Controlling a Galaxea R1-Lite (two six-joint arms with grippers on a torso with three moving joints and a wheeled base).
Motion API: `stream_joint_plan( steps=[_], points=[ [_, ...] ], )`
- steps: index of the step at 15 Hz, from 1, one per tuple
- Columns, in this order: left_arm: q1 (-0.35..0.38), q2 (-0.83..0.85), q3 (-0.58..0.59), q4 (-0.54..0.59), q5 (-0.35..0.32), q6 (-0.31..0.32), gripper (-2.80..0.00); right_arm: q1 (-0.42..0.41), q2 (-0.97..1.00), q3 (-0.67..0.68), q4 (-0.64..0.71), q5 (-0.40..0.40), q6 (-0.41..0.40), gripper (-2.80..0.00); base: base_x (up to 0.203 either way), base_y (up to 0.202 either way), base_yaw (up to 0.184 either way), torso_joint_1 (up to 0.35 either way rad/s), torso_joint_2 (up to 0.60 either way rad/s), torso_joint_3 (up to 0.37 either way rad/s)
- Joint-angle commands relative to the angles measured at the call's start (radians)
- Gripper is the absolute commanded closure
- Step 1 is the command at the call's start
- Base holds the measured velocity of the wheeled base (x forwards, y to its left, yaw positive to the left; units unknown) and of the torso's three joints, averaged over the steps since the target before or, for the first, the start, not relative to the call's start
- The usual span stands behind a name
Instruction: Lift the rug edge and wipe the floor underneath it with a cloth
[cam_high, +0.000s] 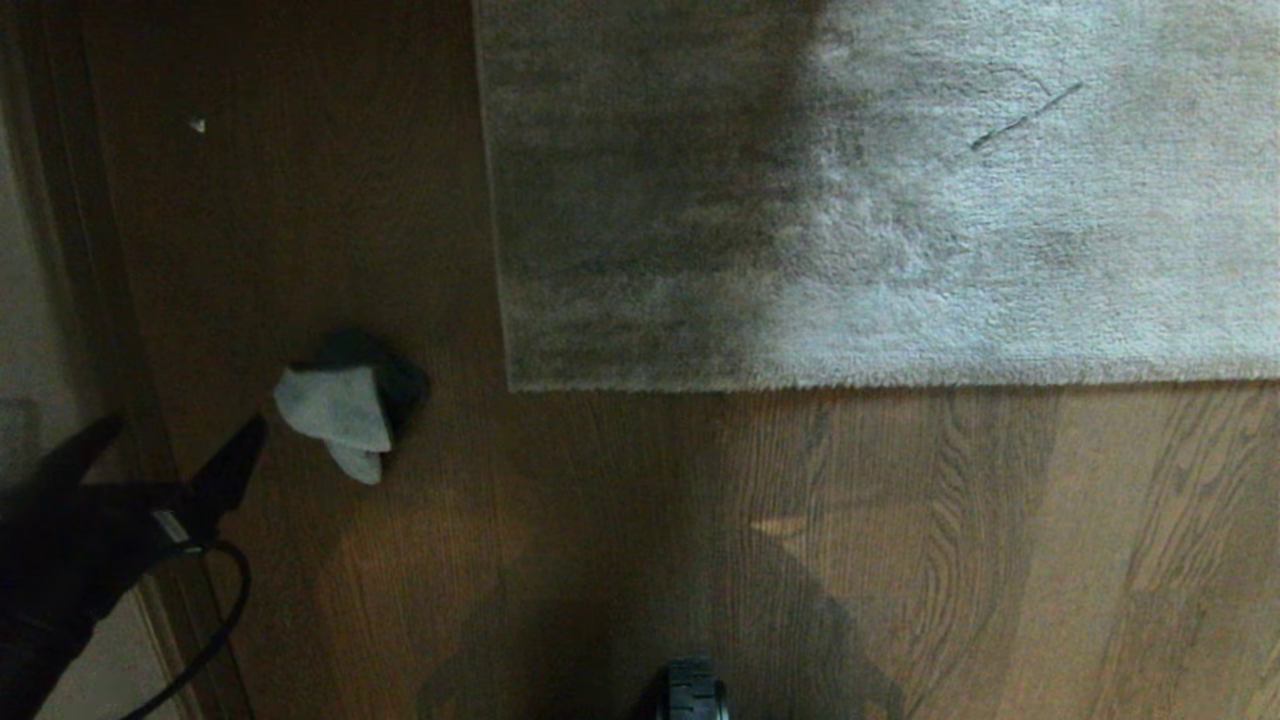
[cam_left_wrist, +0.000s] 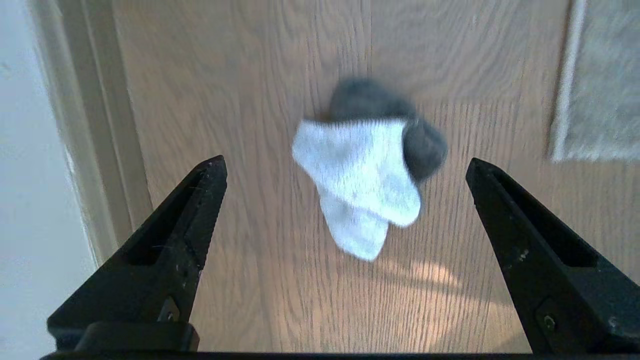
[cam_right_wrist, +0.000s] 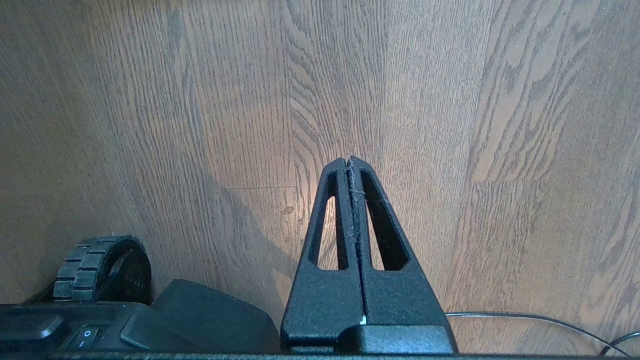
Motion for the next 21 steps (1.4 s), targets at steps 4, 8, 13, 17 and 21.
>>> stream_joint_plan(
  steps=[4, 8, 13, 17, 21],
  points=[
    [-0.003, -0.212, -0.001, 0.118, -0.007, 0.002, 0.0, 0.001, 0.001, 0.0, 0.0, 0.0, 0.0, 0.0, 0.0, 0.0, 0.0, 0.0, 0.0, 0.0],
    [-0.003, -0.472, 0.0, 0.415, -0.007, -0.004, 0.0, 0.001, 0.001, 0.0, 0.0, 0.0, 0.0, 0.0, 0.0, 0.0, 0.0, 0.0, 0.0, 0.0],
    [-0.002, -0.839, -0.011, 0.859, -0.007, -0.048, 0.0, 0.001, 0.001, 0.0, 0.0, 0.0, 0.0, 0.0, 0.0, 0.0, 0.0, 0.0, 0.0, 0.0],
    [-0.006, -1.028, -0.002, 1.133, -0.021, -0.064, 0.0, 0.001, 0.001, 0.0, 0.0, 0.0, 0.0, 0.0, 0.0, 0.0, 0.0, 0.0, 0.0, 0.0],
    [-0.038, -1.197, 0.0, 1.343, -0.025, -0.065, 0.0, 0.001, 0.001, 0.0, 0.0, 0.0, 0.0, 0.0, 0.0, 0.0, 0.0, 0.0, 0.0, 0.0]
  ],
)
